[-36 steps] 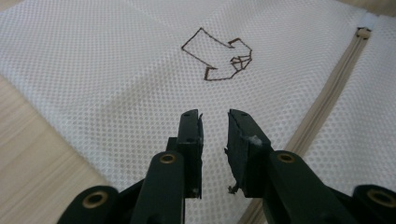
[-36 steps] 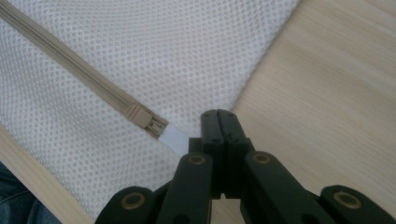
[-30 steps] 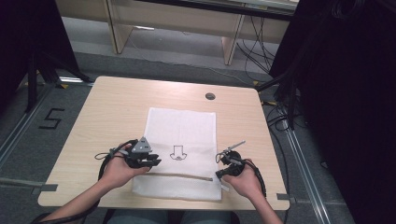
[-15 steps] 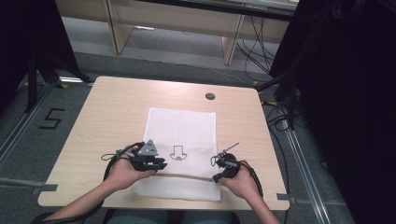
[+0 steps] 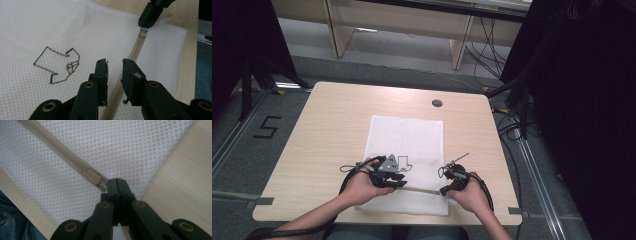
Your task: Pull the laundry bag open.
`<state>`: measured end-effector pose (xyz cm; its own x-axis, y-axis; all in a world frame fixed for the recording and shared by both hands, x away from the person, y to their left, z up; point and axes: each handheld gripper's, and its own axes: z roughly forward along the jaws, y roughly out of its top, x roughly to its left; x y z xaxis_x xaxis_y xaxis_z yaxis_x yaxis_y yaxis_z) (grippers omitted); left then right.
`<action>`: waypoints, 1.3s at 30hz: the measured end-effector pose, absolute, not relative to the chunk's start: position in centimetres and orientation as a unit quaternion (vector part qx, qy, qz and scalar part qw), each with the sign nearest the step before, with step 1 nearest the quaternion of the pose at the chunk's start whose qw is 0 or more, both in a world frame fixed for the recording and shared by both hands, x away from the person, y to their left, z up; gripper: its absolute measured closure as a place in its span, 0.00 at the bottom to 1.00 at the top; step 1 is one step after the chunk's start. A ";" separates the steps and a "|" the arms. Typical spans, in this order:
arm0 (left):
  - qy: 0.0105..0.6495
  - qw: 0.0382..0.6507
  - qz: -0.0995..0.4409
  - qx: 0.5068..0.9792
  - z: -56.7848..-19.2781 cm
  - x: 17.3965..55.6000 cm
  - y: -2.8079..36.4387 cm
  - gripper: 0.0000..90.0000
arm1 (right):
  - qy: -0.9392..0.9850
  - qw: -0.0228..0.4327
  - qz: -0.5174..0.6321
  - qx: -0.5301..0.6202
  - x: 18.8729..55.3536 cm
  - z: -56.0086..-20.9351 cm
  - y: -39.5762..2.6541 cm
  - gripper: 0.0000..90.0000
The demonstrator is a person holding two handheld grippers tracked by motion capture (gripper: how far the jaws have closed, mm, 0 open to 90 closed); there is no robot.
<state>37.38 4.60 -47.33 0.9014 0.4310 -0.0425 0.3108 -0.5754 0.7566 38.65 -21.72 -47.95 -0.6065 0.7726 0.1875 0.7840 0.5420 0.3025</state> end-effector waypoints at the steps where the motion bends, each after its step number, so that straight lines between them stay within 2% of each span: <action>1: 0.199 0.404 0.075 0.890 -47.2 37.5 4.3 0.81 | -0.879 0.015 -0.182 -0.440 38.7 -48.0 -21.7 1.00; 10: 0.175 0.409 0.053 0.894 -48.1 37.8 1.3 0.80 | -0.873 0.026 -0.191 -0.449 38.8 -48.1 -22.1 1.00; 17: 0.160 0.412 0.049 0.896 -48.2 38.1 -0.2 0.80 | -0.878 0.019 -0.189 -0.439 38.7 -48.0 -21.9 1.00; 39: 0.137 0.404 0.023 0.904 -49.5 38.1 -3.6 0.86 | -0.870 0.028 -0.189 -0.455 38.6 -48.0 -22.0 1.00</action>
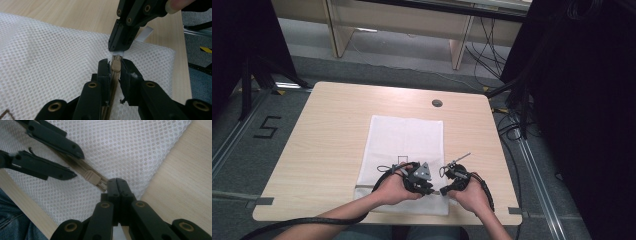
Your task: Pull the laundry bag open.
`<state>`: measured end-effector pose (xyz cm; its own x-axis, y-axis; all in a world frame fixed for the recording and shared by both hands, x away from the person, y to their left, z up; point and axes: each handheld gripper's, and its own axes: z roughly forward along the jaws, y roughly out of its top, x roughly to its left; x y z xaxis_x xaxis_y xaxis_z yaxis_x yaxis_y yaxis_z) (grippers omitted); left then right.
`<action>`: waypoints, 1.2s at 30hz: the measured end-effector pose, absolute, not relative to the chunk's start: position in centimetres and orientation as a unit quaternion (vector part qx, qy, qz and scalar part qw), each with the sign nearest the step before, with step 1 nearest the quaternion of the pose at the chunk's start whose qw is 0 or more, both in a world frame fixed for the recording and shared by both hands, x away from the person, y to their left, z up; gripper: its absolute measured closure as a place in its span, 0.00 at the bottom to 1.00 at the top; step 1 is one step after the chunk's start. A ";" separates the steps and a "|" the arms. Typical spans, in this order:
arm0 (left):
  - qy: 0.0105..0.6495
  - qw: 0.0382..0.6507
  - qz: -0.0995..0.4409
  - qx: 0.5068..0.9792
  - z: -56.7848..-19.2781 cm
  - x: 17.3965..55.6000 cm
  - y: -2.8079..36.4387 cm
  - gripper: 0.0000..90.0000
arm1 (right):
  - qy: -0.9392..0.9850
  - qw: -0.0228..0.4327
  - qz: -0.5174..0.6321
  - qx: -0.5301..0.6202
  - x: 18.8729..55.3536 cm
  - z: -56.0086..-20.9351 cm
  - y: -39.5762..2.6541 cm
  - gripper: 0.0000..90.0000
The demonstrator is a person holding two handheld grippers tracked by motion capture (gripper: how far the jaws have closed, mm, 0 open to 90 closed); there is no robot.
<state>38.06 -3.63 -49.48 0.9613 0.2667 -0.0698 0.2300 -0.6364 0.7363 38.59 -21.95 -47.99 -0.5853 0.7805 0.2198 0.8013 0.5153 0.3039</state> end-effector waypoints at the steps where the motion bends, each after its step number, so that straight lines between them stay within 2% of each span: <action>1: 0.133 0.401 0.023 0.906 -49.5 38.1 -3.7 0.86 | -0.872 0.024 -0.190 -0.450 38.7 -48.0 -22.0 1.00; 19: 0.143 0.401 0.009 0.905 -50.7 38.5 -4.7 0.87 | -0.873 0.027 -0.191 -0.448 38.7 -48.1 -22.1 1.00; 27: 0.142 0.396 0.009 0.907 -50.7 38.4 -4.9 0.90 | -0.872 0.027 -0.192 -0.450 38.8 -48.1 -22.1 1.00; 30: 0.133 0.395 0.011 0.909 -50.6 38.3 -5.0 0.96 | -0.871 0.030 -0.193 -0.452 38.8 -48.1 -22.2 1.00; 36: 0.137 0.391 0.008 0.910 -50.5 38.2 -5.1 0.97 | -0.870 0.032 -0.196 -0.451 38.8 -48.1 -22.3 1.00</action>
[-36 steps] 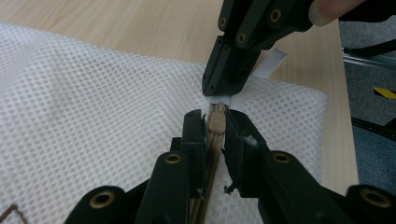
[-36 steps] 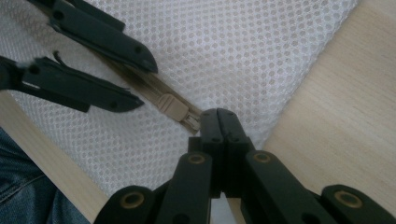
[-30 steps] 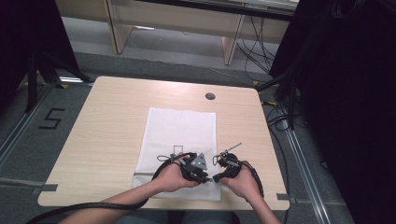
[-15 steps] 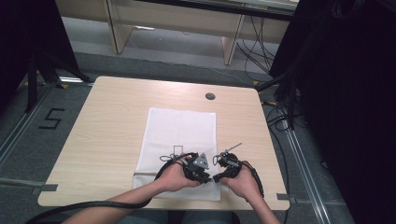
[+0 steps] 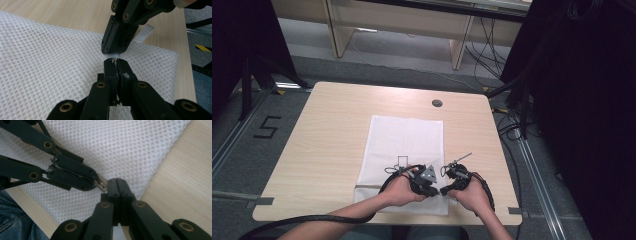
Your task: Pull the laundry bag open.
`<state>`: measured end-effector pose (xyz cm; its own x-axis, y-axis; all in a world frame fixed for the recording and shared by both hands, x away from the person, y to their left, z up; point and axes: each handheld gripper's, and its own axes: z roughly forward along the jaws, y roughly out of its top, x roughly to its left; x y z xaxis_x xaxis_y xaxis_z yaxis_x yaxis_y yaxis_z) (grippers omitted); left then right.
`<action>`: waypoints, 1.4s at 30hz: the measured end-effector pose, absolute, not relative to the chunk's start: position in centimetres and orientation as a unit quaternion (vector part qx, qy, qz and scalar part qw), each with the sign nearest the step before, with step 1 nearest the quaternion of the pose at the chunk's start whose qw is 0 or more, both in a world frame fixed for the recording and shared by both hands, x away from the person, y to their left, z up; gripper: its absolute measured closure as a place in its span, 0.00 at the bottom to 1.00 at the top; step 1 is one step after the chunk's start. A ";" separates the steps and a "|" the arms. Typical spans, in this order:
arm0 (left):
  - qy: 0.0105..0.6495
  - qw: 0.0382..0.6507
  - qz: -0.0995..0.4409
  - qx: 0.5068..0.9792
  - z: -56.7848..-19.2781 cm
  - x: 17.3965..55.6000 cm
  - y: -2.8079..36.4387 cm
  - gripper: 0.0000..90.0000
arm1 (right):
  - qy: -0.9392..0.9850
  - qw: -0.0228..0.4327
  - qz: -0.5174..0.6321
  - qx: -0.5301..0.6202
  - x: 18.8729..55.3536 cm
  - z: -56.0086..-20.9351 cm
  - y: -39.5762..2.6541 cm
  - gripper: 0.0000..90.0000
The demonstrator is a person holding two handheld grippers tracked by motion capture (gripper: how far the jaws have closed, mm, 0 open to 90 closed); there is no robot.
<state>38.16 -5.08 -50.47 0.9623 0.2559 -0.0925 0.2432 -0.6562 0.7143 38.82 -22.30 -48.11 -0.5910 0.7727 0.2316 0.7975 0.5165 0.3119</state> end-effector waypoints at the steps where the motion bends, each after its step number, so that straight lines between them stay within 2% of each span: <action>1: 0.137 0.391 0.009 0.910 -50.5 38.1 -5.1 0.97 | -0.872 0.029 -0.198 -0.447 38.9 -48.2 -22.3 1.00; 42: 0.145 0.380 0.004 0.913 -49.5 38.0 -4.5 0.97 | -0.874 0.016 -0.186 -0.448 38.6 -48.0 -21.9 1.00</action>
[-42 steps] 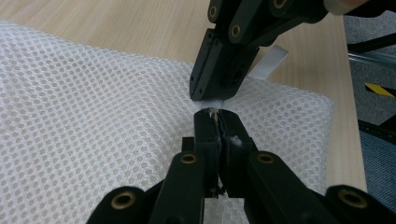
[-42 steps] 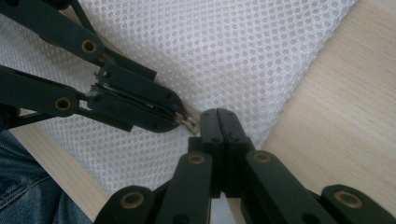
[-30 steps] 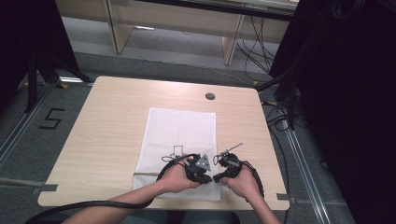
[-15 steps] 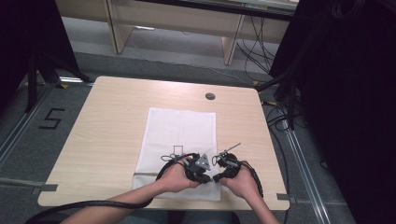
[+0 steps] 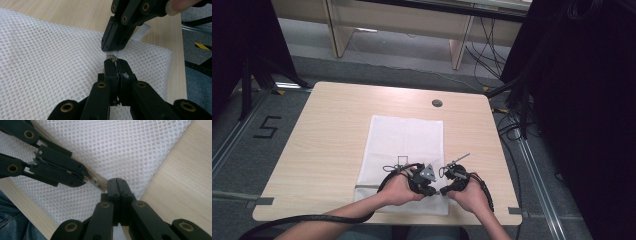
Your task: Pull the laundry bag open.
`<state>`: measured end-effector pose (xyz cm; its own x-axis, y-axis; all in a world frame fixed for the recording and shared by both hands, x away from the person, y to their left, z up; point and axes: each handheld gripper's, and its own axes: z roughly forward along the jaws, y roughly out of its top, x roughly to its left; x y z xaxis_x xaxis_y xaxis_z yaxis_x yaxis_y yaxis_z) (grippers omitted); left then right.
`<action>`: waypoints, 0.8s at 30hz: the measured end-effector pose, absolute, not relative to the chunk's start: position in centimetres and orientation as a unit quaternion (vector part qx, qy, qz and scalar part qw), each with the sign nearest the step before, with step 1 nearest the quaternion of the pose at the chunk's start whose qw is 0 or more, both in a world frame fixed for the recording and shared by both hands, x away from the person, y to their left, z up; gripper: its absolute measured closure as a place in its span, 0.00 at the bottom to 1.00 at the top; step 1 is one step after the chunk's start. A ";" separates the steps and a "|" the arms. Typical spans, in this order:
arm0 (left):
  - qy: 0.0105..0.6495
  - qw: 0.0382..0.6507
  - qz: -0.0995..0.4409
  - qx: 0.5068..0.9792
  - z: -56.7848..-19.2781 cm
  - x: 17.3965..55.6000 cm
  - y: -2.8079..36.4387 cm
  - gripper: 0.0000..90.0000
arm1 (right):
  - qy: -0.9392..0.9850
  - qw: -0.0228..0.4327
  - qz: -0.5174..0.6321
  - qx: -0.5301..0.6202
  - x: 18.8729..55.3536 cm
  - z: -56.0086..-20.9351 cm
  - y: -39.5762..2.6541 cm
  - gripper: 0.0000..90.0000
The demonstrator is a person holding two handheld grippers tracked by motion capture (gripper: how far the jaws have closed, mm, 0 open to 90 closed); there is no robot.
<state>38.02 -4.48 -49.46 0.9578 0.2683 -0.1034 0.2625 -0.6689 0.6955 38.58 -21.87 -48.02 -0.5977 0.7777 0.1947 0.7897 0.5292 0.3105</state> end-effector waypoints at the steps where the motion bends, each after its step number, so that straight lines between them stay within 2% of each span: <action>1: 0.144 0.380 0.004 0.913 -49.4 38.0 -4.4 0.97 | -0.875 0.017 -0.186 -0.447 38.6 -48.0 -21.9 1.00; 24: 0.140 0.376 0.005 0.916 -49.0 38.1 -3.9 0.97 | -0.877 0.013 -0.188 -0.442 38.6 -48.1 -21.9 1.00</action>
